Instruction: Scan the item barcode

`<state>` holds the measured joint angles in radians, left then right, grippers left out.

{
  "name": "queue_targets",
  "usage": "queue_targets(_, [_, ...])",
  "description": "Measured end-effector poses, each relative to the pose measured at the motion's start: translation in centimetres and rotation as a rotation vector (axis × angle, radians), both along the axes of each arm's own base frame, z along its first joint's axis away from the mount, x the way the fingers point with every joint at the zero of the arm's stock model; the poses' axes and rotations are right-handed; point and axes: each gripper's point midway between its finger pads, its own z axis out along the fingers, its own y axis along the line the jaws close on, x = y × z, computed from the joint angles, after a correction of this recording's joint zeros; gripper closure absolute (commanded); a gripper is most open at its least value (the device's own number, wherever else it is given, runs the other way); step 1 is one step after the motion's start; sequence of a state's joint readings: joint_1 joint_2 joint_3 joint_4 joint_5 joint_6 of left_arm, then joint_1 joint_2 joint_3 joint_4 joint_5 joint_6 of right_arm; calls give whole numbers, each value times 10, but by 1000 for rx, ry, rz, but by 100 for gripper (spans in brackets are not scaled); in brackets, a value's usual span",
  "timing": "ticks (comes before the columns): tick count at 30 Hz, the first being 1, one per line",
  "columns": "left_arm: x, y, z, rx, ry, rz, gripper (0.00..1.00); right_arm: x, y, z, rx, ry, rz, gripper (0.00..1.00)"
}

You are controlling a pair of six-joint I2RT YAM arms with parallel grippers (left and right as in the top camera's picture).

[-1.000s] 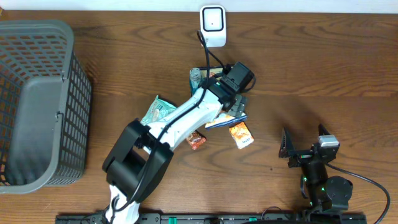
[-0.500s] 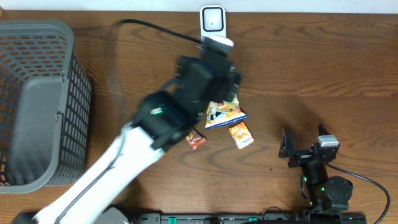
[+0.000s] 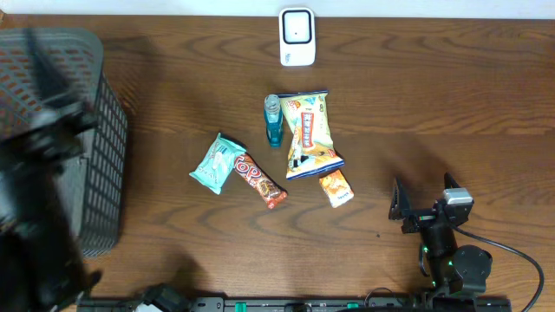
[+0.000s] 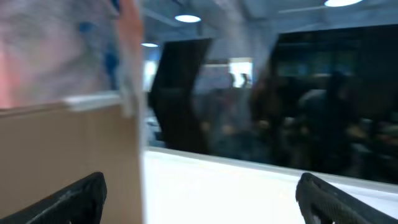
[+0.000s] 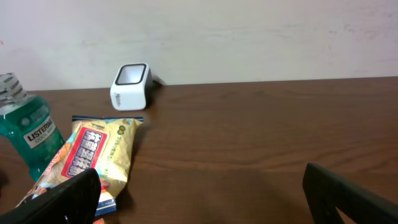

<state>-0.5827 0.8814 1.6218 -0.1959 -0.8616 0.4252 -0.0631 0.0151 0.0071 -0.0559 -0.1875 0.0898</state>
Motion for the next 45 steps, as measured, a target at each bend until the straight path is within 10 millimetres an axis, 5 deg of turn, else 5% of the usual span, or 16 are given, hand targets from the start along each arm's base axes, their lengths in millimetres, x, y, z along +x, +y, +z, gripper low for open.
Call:
queue_targets(8, [-53,47,-8,-8,-35,120,3,0,0,0,0,0,0,1])
queue_targets(16, [-113,77,-47,-16,-120,247,3,0,0,0,0,0,0,1])
queue_targets(22, [-145,71,-72,-55,-195,224,3,0,0,0,0,0,0,1])
queue_targets(28, [-150,59,-93,-105,-201,175,3,0,0,0,0,0,0,1])
queue_targets(34, [-157,35,-91,-118,-259,7,3,0,0,0,0,0,0,1])
queue_targets(45, [-219,23,-99,-125,-398,-103,3,0,0,0,0,0,0,1])
